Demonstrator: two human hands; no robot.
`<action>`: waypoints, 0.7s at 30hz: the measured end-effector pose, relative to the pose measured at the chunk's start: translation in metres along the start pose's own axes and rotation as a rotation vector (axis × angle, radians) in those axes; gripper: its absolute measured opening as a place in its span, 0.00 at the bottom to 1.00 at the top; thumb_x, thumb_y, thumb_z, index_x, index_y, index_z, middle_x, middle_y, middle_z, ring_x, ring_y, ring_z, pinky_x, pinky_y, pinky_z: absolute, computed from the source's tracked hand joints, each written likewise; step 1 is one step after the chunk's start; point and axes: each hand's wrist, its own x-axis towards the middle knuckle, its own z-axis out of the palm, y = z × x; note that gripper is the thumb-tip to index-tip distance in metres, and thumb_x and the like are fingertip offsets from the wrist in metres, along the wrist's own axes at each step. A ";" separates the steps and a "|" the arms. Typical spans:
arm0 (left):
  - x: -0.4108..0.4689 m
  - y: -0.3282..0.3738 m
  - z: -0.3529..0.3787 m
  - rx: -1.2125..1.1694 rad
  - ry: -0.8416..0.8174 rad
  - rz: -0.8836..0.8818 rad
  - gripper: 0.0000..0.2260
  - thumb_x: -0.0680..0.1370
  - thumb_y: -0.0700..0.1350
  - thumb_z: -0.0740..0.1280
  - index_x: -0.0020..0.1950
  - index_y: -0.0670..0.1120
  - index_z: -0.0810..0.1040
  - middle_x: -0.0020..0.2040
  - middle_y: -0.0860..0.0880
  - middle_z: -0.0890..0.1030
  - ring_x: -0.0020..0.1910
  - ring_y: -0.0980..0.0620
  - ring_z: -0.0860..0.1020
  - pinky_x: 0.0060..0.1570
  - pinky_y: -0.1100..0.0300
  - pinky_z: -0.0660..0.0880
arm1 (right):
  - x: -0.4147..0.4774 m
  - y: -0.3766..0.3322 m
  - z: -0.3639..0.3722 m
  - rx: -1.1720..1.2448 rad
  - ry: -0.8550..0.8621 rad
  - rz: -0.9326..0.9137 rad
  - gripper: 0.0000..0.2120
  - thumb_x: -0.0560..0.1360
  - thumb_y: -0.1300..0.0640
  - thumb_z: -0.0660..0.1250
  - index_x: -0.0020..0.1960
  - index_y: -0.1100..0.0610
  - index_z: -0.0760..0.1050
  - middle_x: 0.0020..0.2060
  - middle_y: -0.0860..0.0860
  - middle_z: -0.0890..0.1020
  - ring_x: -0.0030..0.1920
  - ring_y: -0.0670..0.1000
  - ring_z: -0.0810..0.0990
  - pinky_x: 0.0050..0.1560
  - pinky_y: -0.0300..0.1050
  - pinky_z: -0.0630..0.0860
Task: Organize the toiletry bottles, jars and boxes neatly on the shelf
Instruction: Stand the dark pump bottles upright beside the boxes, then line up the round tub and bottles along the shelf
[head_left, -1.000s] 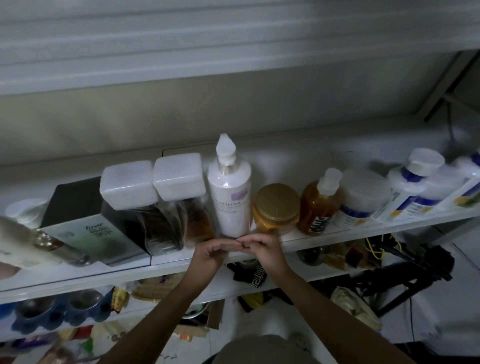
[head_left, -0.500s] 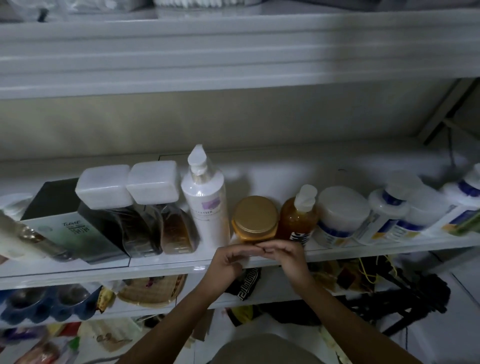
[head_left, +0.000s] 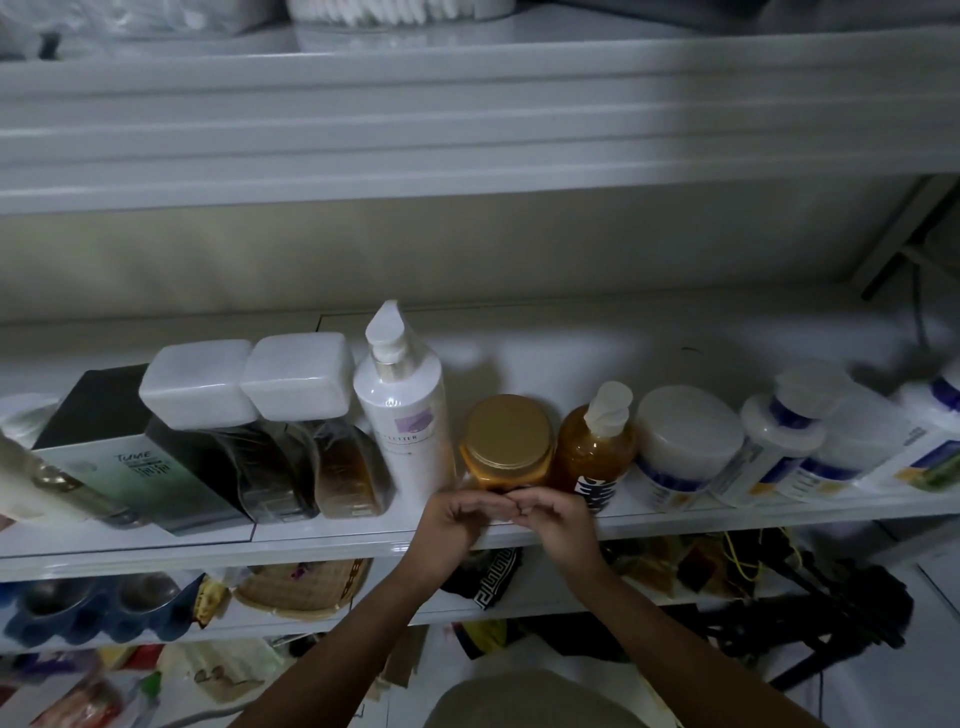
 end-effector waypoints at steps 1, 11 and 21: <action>0.000 0.000 0.000 -0.006 0.001 -0.005 0.20 0.70 0.20 0.61 0.51 0.40 0.82 0.42 0.50 0.86 0.46 0.52 0.84 0.50 0.64 0.77 | 0.000 0.000 0.000 0.001 -0.001 0.008 0.14 0.66 0.63 0.62 0.41 0.46 0.81 0.38 0.42 0.85 0.43 0.46 0.84 0.49 0.44 0.80; -0.013 0.005 0.010 -0.010 -0.026 -0.024 0.27 0.61 0.26 0.56 0.51 0.44 0.82 0.49 0.48 0.85 0.54 0.50 0.82 0.56 0.61 0.76 | -0.006 0.001 -0.015 0.023 -0.045 0.050 0.14 0.68 0.66 0.62 0.45 0.51 0.80 0.43 0.50 0.84 0.46 0.47 0.84 0.50 0.42 0.79; 0.002 0.016 0.063 0.016 -0.183 0.086 0.29 0.61 0.25 0.55 0.54 0.45 0.82 0.52 0.52 0.84 0.57 0.51 0.80 0.60 0.59 0.74 | -0.020 -0.005 -0.082 0.024 0.045 0.026 0.19 0.74 0.75 0.59 0.43 0.55 0.81 0.40 0.52 0.84 0.43 0.50 0.84 0.48 0.42 0.80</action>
